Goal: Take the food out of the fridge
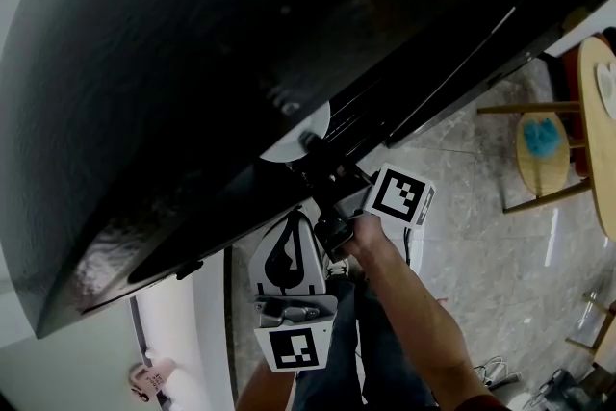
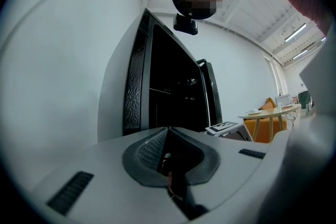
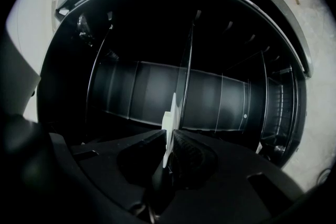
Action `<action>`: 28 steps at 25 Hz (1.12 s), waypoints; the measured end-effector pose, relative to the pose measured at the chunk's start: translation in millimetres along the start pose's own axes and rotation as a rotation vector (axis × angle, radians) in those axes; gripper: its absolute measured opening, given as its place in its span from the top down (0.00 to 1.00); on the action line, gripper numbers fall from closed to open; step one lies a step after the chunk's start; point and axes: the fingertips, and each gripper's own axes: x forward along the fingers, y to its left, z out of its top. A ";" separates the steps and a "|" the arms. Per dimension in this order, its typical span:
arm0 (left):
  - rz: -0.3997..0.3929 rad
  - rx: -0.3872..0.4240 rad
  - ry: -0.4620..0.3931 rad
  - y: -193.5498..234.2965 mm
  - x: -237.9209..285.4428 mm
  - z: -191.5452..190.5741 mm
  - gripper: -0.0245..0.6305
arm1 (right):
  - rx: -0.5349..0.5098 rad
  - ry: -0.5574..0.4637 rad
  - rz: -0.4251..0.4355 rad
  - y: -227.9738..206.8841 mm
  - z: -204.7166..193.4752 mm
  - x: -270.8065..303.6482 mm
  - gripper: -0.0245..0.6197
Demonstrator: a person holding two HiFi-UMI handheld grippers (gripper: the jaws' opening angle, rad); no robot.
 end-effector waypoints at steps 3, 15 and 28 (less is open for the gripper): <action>0.003 0.000 0.002 -0.1 0.4 0.2 0.94 | 0.012 -0.003 -0.002 0.4 0.1 -0.3 0.88; 0.011 0.006 -0.004 0.5 0.4 1.0 0.94 | 0.017 -0.036 0.006 3.7 2.5 -0.2 0.90; 0.015 0.006 -0.006 1.2 0.9 1.5 0.94 | 0.062 -0.058 -0.014 0.4 4.0 -3.9 0.91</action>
